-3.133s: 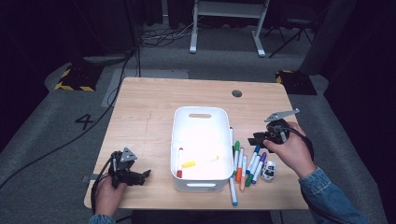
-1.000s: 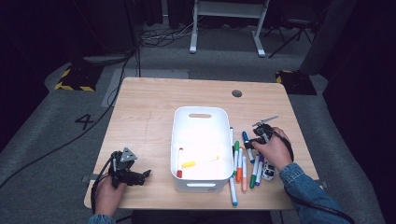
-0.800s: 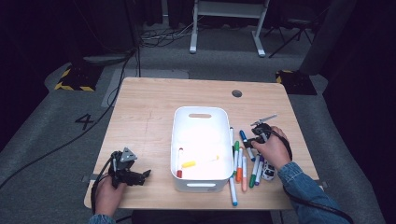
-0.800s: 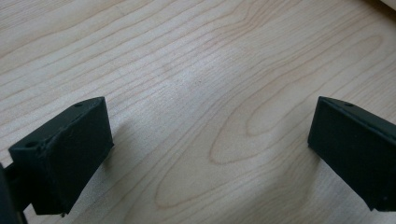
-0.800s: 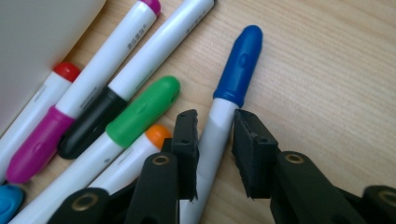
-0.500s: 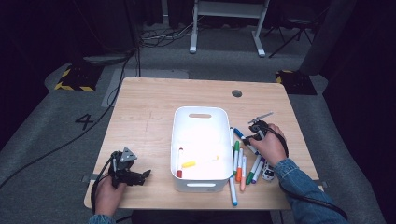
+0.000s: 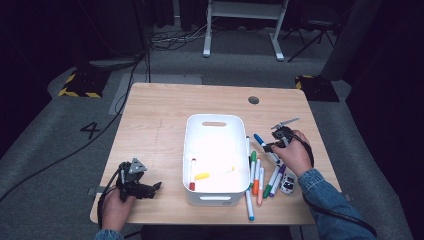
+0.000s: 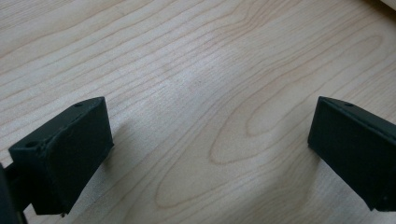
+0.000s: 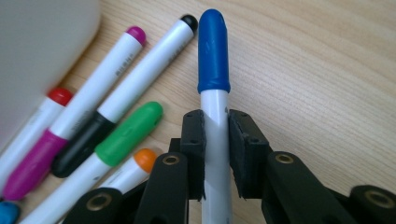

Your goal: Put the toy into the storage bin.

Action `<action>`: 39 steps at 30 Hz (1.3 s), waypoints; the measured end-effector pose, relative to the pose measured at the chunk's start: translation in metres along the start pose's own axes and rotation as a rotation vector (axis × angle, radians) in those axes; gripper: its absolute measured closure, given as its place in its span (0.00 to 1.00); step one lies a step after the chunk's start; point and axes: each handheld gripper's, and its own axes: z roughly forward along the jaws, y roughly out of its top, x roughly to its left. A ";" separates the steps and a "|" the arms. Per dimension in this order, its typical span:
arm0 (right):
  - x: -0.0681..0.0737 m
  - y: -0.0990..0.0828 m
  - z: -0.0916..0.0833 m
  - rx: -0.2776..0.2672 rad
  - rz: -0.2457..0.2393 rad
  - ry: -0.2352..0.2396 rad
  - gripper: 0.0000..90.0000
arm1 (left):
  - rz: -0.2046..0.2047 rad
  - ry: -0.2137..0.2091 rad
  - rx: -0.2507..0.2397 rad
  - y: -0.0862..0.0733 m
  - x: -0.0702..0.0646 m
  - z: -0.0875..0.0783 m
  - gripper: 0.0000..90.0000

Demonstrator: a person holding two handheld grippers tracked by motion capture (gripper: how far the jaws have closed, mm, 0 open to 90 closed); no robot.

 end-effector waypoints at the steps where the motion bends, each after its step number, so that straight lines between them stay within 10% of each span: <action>1: 0.000 0.001 -0.003 -0.009 0.001 0.011 0.85 | -0.001 0.000 0.000 0.000 0.000 0.000 0.00; 22: 0.020 0.005 -0.072 -0.168 -0.006 0.112 0.85 | -0.004 0.002 -0.005 0.002 -0.002 0.002 0.00; 39: 0.062 0.015 -0.104 -0.213 -0.095 0.188 0.85 | -0.005 -0.004 -0.004 0.002 -0.002 0.002 0.00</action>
